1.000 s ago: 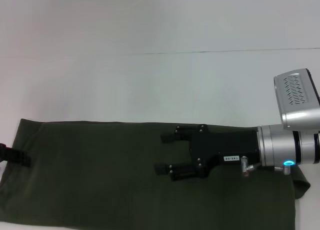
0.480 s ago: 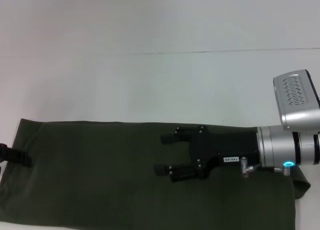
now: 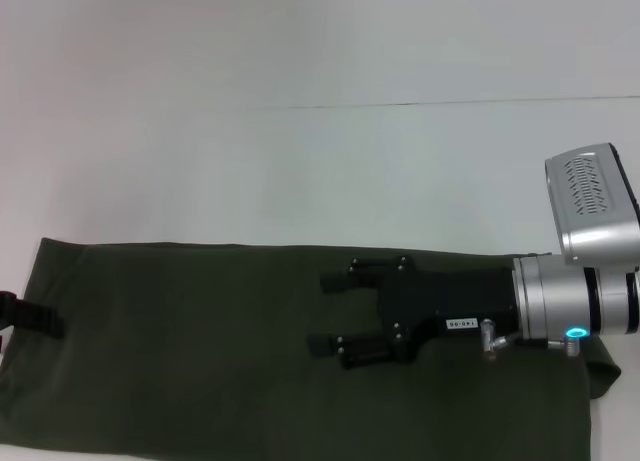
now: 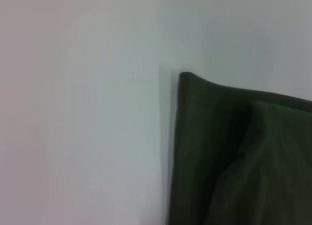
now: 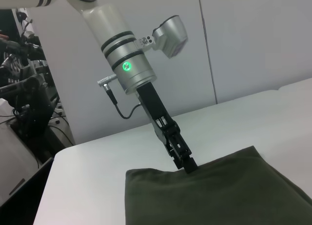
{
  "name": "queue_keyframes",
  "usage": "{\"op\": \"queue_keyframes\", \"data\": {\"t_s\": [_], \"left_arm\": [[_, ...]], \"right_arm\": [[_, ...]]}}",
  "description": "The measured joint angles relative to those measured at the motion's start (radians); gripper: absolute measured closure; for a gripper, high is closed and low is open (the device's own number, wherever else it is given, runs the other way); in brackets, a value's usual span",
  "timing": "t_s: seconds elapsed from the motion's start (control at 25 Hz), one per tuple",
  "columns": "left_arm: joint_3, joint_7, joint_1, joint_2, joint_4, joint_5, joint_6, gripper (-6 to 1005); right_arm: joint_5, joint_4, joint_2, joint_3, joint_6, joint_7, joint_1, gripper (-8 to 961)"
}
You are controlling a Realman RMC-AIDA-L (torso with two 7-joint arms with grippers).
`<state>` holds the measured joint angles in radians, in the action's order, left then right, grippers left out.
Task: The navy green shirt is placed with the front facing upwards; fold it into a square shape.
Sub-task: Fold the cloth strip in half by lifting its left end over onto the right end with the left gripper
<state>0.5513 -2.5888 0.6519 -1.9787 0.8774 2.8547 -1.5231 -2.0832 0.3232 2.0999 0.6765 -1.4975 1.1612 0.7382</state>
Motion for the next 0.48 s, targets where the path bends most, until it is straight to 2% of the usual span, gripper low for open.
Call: {"op": "queue_keyframes", "data": {"t_s": [0.48], "left_arm": [[0.002,0.002,0.005,0.0,-0.026,0.0,-0.006,123]], "right_arm": [[0.0,-0.002,0.0,0.0,0.0,0.0,0.0,88]]}}
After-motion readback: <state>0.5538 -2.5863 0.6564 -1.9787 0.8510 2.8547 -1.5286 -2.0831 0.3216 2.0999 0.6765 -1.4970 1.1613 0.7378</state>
